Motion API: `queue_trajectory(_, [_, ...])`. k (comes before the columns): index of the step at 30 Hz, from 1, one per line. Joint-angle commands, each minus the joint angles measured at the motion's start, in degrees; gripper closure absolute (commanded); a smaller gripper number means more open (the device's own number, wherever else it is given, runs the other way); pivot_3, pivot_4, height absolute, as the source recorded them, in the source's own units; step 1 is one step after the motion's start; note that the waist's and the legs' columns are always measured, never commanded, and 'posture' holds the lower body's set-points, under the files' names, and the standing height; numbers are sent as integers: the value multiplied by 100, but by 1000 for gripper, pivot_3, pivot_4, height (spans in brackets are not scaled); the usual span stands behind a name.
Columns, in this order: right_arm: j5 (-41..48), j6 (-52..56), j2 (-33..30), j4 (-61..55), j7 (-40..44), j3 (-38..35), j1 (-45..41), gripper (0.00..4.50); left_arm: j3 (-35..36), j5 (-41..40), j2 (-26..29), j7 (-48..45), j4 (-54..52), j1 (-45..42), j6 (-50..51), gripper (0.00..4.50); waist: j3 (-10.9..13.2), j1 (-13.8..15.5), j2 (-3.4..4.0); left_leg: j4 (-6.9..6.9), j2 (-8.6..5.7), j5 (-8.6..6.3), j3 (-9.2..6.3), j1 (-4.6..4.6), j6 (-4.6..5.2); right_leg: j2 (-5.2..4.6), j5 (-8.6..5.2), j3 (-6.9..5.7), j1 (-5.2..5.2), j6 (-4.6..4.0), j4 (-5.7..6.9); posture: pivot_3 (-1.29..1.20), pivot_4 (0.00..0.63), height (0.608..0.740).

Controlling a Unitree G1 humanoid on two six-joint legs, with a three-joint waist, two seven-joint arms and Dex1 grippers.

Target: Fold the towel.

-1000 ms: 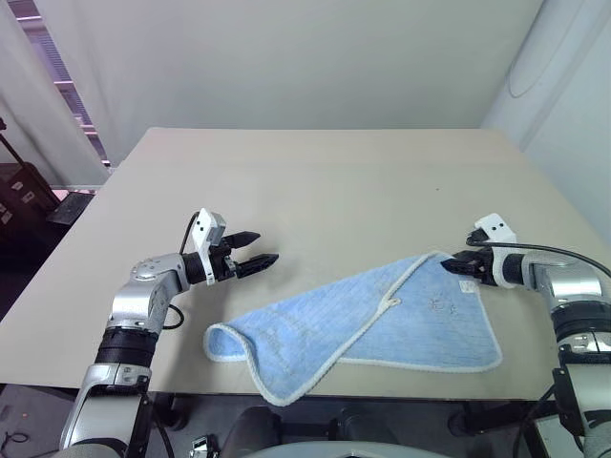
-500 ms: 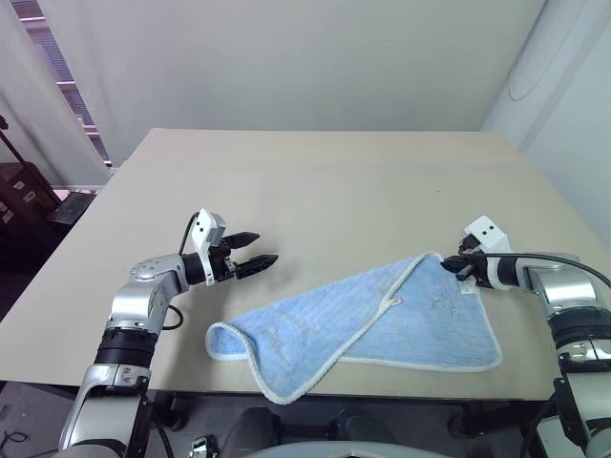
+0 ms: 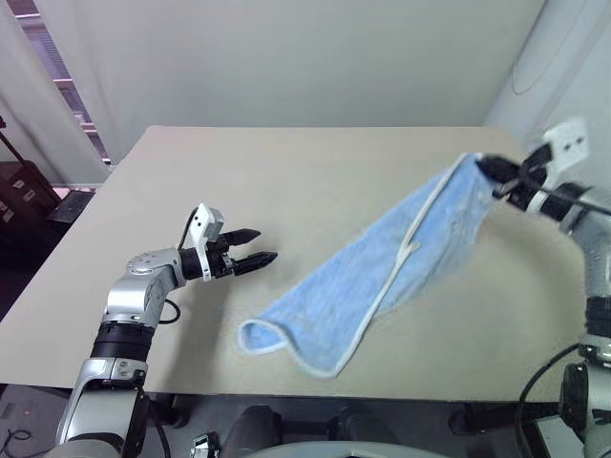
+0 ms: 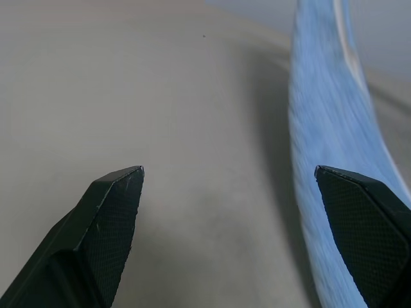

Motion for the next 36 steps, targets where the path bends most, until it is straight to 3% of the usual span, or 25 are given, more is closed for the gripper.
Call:
queue_trajectory(1, [-5,145,4,-62,-510,-70,-530,4484,24,-126,147,-222,-339,-208,98,0,1,0,2,1,-1,0,2,-1,0,-2,0,0,0,0,0,0,0,740])
queue_trajectory(12, [-454,360,214,512,-1300,535,-1138,4484,-107,-489,63,-426,-1678,-680,474,0,4,10,5,19,-4,1,9,-58,0,-9,1,3,-51,0,3,0,0,740])
queue_trajectory(16, [-664,255,305,892,-1441,725,-1060,4484,-727,-341,30,-674,-2065,-774,586,0,3,9,6,16,-5,1,11,-67,0,-9,3,4,-60,4,4,0,0,740])
queue_trajectory(28, [-855,-149,364,1988,-2159,459,-1614,4484,-2198,313,-826,-868,-1586,-1189,373,0,-3,-14,17,19,-5,1,17,-63,1,3,3,17,-59,3,5,0,0,740])
queue_trajectory(36, [-1031,-225,412,2204,-2389,502,-1677,4484,-3180,1590,-1247,-404,-927,-1226,-277,0,-5,2,20,21,-3,1,17,-63,2,9,3,20,-59,4,6,0,0,740])
